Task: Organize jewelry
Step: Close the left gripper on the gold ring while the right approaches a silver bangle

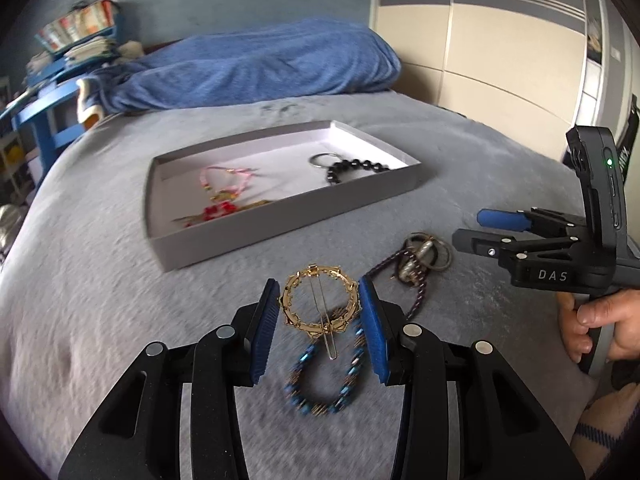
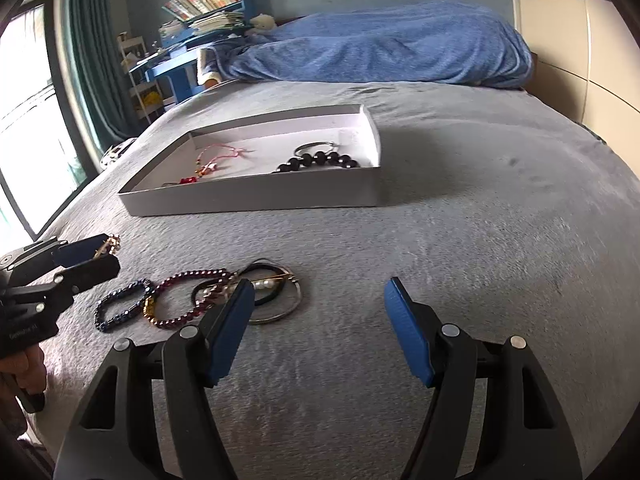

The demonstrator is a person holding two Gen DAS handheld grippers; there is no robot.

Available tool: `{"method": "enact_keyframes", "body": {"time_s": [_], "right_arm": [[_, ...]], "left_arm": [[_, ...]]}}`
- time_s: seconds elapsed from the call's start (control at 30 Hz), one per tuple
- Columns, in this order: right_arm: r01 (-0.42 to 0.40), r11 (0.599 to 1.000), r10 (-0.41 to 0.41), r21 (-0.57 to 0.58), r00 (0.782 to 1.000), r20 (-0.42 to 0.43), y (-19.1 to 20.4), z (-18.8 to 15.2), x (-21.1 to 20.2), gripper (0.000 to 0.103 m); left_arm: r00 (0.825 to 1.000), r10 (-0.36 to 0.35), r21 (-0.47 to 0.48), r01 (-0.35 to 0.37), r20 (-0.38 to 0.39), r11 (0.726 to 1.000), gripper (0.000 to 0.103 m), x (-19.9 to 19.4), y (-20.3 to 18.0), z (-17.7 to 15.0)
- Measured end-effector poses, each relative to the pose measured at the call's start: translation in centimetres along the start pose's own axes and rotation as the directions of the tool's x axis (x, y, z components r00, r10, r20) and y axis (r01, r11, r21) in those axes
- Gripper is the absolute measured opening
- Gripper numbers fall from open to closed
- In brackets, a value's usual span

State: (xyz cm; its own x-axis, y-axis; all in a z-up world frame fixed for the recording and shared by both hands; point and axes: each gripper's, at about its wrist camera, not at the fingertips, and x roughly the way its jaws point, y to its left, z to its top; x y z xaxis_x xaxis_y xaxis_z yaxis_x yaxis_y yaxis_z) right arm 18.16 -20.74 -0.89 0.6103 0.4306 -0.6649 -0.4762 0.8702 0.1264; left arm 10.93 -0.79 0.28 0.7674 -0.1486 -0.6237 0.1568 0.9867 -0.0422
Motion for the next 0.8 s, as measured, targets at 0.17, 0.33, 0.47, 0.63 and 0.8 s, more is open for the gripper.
{"method": "enact_keyframes", "body": {"time_s": [0.17,0.33,0.47,0.63,0.8], "right_arm": [[-0.018,0.999,0.017,-0.038,0.999,-0.029,0.9,-0.1,0.5,0.067],[-0.025,0.997,0.021,-0.07,0.998,-0.06,1.6,-0.1,1.1,0.067],[-0.047,0.995,0.038,-0.086,0.994,-0.102,2.0,-0.1,2.0,0.067],[-0.074,0.993,0.062,-0.088,0.989,-0.136,2.0,0.0,2.9,0.067],[-0.09,0.993,0.078,-0.074,0.986,-0.147,2.0,0.3,3.3,0.064]], "left_arm": [[1.0,0.026,-0.056,-0.026,0.013,0.998,0.042,-1.7,1.4,-1.3],[0.998,0.043,-0.089,-0.04,0.037,0.995,0.042,-2.2,2.0,-1.6],[0.998,0.048,-0.099,-0.043,0.049,0.994,0.042,-2.3,2.1,-1.6],[0.998,0.049,-0.124,-0.043,0.048,0.991,0.042,-2.3,2.5,-1.8],[0.999,0.041,-0.108,-0.038,0.031,0.993,0.042,-1.9,2.3,-1.7]]}}
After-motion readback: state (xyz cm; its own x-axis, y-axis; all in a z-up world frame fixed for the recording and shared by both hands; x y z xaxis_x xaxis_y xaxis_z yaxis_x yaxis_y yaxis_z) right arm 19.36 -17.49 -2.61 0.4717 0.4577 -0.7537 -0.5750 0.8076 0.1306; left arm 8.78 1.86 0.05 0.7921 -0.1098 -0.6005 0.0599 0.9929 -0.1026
